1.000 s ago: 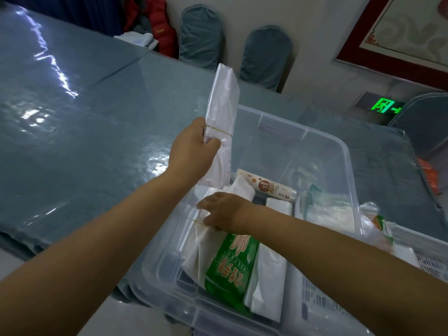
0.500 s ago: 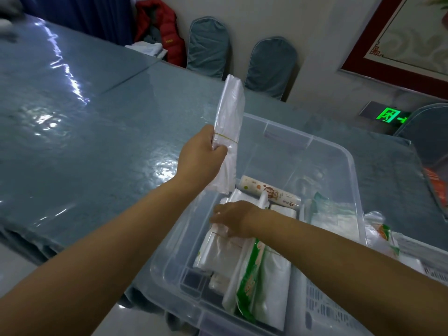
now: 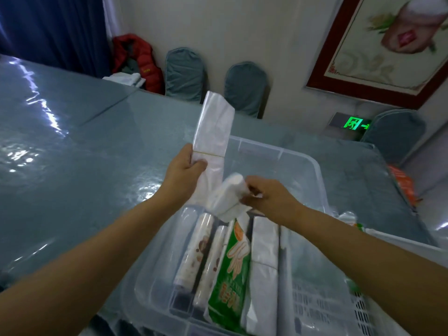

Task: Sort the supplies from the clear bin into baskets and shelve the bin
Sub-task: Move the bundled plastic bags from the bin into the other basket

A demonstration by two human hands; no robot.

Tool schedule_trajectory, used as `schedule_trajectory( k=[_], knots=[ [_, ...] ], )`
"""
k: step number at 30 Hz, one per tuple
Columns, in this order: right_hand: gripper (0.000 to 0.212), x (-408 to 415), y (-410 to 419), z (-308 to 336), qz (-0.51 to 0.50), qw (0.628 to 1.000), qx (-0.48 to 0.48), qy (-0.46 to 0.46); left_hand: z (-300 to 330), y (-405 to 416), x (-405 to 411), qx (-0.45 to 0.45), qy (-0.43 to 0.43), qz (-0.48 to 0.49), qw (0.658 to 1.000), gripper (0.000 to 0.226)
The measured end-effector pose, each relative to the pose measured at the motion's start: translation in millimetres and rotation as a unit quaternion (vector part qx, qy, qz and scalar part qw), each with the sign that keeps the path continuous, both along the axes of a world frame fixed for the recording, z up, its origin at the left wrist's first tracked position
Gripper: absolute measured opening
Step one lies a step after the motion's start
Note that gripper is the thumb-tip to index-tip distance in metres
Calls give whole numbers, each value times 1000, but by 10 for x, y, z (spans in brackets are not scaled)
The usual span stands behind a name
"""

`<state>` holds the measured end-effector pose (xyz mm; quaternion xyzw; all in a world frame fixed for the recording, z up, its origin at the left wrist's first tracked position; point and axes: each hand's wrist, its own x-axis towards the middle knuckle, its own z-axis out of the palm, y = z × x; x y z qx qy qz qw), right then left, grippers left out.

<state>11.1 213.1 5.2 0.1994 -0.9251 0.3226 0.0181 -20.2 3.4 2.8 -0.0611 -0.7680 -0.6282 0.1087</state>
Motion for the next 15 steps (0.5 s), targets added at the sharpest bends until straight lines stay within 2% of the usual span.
schedule_trajectory(
  k=[3, 5, 8, 11, 15],
  knots=[
    [12, 55, 141, 207, -104, 968, -219, -68, 91, 185, 63, 56, -51, -63, 995, 16],
    [4, 86, 210, 285, -160, 929, -325, -81, 167, 398, 115, 85, -73, -107, 988, 14],
    [9, 167, 335, 362, -237, 852, -459, -83, 315, 757, 236, 118, -88, -142, 979, 15],
    [9, 288, 540, 416, -290, 790, -536, -73, 416, 1113, 387, 121, -84, -170, 974, 18],
    [5, 436, 940, 441, -344, 757, -555, -11, 478, 1627, 589, 81, -56, -194, 976, 18]
  ],
)
